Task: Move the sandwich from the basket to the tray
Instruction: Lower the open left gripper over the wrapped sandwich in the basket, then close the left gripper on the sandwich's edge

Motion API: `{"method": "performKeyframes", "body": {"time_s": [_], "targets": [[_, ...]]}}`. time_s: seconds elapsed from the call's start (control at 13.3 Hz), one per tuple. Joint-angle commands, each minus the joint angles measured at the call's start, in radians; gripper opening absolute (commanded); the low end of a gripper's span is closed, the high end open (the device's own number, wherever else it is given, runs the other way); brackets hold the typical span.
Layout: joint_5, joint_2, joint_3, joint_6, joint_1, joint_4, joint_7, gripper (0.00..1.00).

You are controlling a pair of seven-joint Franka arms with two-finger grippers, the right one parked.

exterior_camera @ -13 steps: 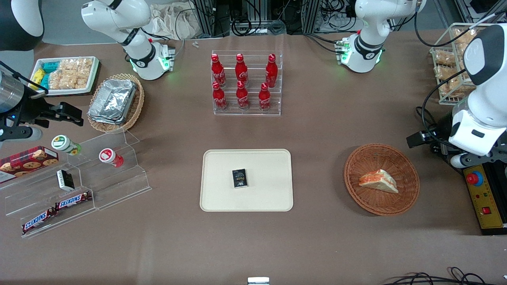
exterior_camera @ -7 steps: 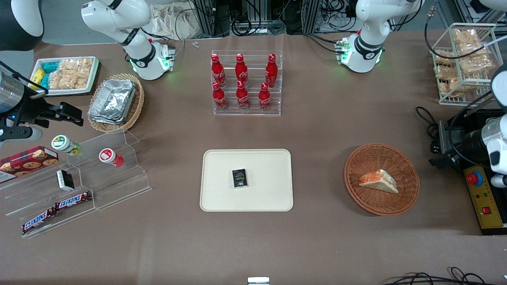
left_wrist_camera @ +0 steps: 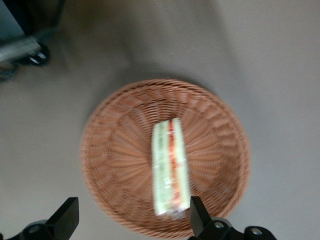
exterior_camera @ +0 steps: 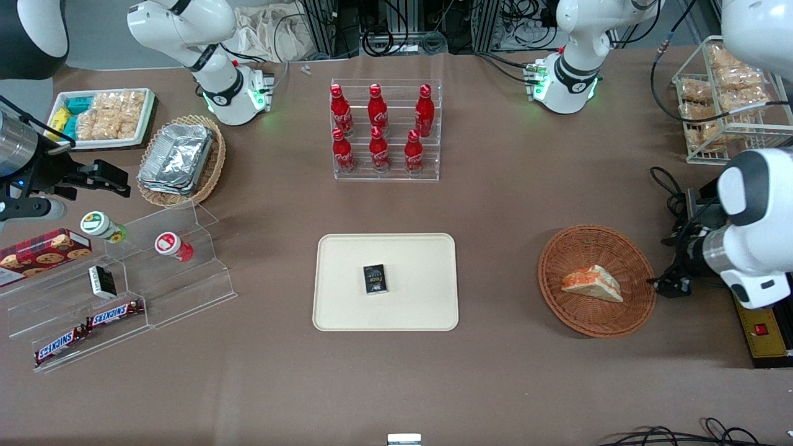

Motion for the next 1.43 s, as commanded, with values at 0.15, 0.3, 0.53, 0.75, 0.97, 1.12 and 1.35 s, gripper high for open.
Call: {"method": "performKeyframes", "body": {"time_s": [0.15, 0.3, 0.53, 0.75, 0.97, 1.12, 1.35], "targets": [[0.005, 0.099, -0.005, 0.136, -0.028, 0.009, -0.125, 1.00], [0.014, 0.122, -0.003, 0.163, -0.040, -0.003, -0.145, 1.00], [0.006, 0.124, -0.005, 0.223, -0.049, -0.052, -0.157, 1.00], [0.008, 0.127, -0.005, 0.273, -0.060, -0.112, -0.183, 1.00], [0.017, 0.118, -0.005, 0.302, -0.066, -0.192, -0.184, 1.00], [0.020, 0.129, -0.005, 0.321, -0.066, -0.199, -0.182, 1.00], [0.020, 0.142, -0.003, 0.345, -0.069, -0.206, -0.182, 0.86]]}}
